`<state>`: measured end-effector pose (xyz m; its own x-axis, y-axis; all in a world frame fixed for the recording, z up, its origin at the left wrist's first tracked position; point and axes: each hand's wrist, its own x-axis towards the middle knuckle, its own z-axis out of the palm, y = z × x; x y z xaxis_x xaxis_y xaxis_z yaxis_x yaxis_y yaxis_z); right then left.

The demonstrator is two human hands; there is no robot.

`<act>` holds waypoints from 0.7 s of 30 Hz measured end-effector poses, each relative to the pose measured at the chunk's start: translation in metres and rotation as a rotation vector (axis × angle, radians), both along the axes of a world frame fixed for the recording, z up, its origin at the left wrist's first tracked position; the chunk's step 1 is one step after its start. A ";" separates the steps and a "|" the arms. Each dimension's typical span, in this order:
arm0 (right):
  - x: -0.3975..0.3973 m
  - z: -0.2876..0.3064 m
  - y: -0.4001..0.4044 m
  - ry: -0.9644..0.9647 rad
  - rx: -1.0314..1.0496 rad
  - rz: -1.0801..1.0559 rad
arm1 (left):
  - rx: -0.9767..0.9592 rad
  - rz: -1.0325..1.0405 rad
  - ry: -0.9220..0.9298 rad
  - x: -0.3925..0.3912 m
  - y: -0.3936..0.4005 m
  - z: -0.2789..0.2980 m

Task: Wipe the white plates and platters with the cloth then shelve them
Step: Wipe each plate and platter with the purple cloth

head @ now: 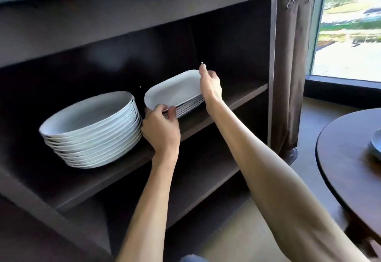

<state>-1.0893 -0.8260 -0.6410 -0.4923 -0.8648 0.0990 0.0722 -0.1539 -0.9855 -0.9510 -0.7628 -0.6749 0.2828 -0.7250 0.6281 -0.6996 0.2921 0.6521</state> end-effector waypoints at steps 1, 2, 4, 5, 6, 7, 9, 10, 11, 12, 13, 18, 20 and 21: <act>0.002 -0.001 -0.005 0.011 0.013 0.015 | 0.017 0.035 -0.012 0.000 -0.002 0.001; 0.003 -0.004 -0.010 0.024 0.029 0.028 | 0.038 0.068 -0.026 -0.001 -0.004 0.000; 0.003 -0.008 -0.019 0.049 0.047 0.033 | 0.060 0.111 -0.042 -0.003 -0.009 -0.002; 0.004 -0.010 -0.021 0.054 0.050 0.028 | 0.067 0.124 -0.046 -0.004 -0.012 -0.003; 0.004 -0.012 -0.024 0.059 0.049 0.024 | 0.072 0.133 -0.047 -0.003 -0.014 -0.004; 0.004 -0.013 -0.027 0.065 0.051 0.020 | 0.079 0.139 -0.050 -0.004 -0.016 -0.005; 0.004 -0.016 -0.034 0.086 0.059 0.010 | 0.082 0.137 -0.047 -0.005 -0.018 -0.005; 0.004 -0.017 -0.037 0.100 0.068 0.005 | 0.076 0.129 -0.040 -0.005 -0.018 -0.005; 0.004 -0.018 -0.039 0.119 0.079 0.002 | 0.066 0.120 -0.030 -0.005 -0.018 -0.004; 0.004 -0.019 -0.041 0.137 0.088 0.000 | 0.062 0.114 -0.024 -0.005 -0.017 -0.004; 0.004 -0.019 -0.042 0.155 0.092 -0.003 | 0.057 0.112 -0.017 -0.005 -0.016 -0.003; 0.000 -0.022 -0.041 0.156 0.082 -0.001 | 0.041 0.105 0.002 -0.005 -0.013 -0.003; -0.001 -0.023 -0.038 0.150 0.076 0.017 | 0.055 0.109 -0.014 -0.005 -0.013 -0.003; 0.000 -0.022 -0.037 0.156 0.077 0.028 | 0.065 0.117 -0.018 -0.005 -0.013 -0.003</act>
<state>-1.0896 -0.8629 -0.6631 -0.4520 -0.8858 0.1051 -0.0797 -0.0772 -0.9938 -0.9562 -0.7755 -0.6780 0.3566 -0.7269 0.5869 -0.7384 0.1655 0.6537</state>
